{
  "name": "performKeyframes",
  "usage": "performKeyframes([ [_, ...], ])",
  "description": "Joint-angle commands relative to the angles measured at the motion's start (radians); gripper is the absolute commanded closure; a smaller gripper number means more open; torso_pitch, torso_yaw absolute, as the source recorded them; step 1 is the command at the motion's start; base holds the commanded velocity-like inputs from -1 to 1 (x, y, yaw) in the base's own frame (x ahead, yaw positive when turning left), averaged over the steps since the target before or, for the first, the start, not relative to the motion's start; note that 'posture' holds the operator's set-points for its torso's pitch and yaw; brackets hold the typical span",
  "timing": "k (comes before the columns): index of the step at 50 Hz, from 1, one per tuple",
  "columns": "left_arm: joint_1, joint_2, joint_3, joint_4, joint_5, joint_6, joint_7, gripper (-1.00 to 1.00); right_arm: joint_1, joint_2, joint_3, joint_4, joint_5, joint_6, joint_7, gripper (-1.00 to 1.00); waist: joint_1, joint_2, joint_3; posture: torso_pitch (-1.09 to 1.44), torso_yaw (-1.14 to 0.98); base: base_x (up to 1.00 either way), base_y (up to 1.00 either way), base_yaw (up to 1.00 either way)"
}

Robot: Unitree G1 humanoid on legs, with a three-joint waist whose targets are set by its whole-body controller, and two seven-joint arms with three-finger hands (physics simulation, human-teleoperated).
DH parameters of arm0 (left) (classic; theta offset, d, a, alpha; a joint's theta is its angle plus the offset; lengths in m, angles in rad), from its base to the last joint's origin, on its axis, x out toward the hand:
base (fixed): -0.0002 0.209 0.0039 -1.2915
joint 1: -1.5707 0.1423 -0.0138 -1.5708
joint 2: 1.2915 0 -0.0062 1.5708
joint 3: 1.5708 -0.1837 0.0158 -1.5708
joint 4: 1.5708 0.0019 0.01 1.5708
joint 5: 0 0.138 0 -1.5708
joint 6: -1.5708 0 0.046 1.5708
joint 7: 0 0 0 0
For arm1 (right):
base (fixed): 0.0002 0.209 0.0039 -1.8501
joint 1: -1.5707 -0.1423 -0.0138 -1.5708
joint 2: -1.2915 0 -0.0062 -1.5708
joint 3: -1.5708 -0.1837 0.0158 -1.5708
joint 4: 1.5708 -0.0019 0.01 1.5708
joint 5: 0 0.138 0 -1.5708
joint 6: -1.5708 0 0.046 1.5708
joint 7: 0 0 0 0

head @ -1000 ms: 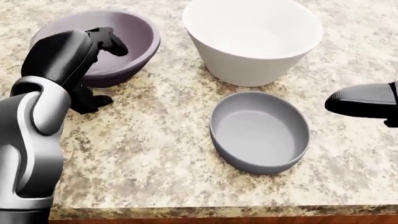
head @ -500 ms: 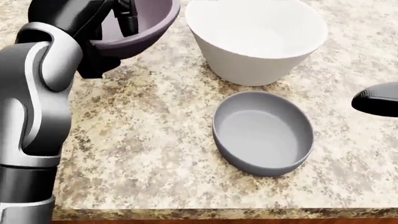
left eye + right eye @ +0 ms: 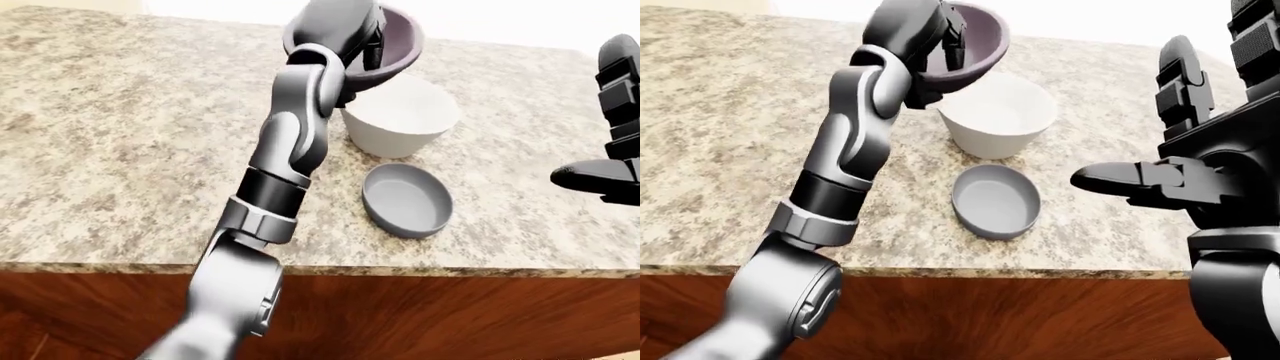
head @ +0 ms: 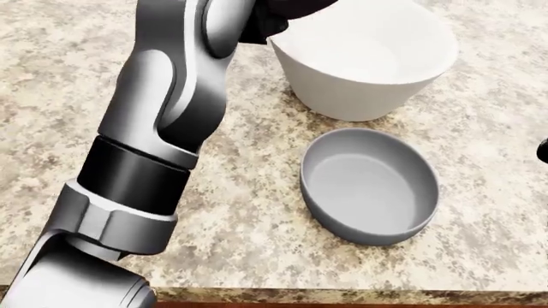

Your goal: Stack the bowls from largest to smallest.

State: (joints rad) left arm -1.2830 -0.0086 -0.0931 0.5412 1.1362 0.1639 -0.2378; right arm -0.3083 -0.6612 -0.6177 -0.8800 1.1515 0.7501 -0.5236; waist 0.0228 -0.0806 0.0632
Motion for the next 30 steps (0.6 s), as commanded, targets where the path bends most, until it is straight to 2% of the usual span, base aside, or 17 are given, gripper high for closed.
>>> performKeyframes([
  [1,-0.062,-0.015,0.003,-0.003,0.013,-0.014,0.055,1.00,0.001,-0.007,-0.027,-0.002,-0.021,-0.040,0.026,-1.00,0.001,-0.006,-0.028,0.00,0.00,0.00,0.00,0.00],
  [8,-0.096,-0.074,-0.011,0.145,0.010,-0.048,0.134,1.00,0.038,-0.013,-0.083,-0.001,0.005,-0.046,0.046,-1.00,0.000,-0.013,-0.028,0.00,0.00,0.00,0.00,0.00],
  [11,-0.086,-0.100,-0.022,0.196,0.011,-0.061,0.183,1.00,0.060,0.019,-0.063,0.007,-0.047,-0.068,0.084,-1.00,-0.002,-0.015,-0.029,0.00,0.00,0.00,0.00,0.00],
  [16,-0.122,-0.128,-0.026,0.276,0.006,-0.079,0.236,1.00,0.052,0.023,-0.070,0.009,-0.045,-0.057,0.087,-1.00,-0.004,-0.019,-0.035,0.00,0.00,0.00,0.00,0.00],
  [25,-0.133,-0.157,-0.037,0.308,0.018,-0.088,0.249,1.00,0.054,0.018,-0.083,0.016,-0.037,-0.060,0.089,-1.00,-0.003,-0.023,-0.033,0.00,0.00,0.00,0.00,0.00],
  [30,-0.127,-0.166,-0.041,0.294,0.025,-0.085,0.235,0.81,0.052,0.020,-0.080,0.022,-0.042,-0.063,0.091,-1.00,-0.004,-0.024,-0.035,0.00,0.00,0.00,0.00,0.00],
])
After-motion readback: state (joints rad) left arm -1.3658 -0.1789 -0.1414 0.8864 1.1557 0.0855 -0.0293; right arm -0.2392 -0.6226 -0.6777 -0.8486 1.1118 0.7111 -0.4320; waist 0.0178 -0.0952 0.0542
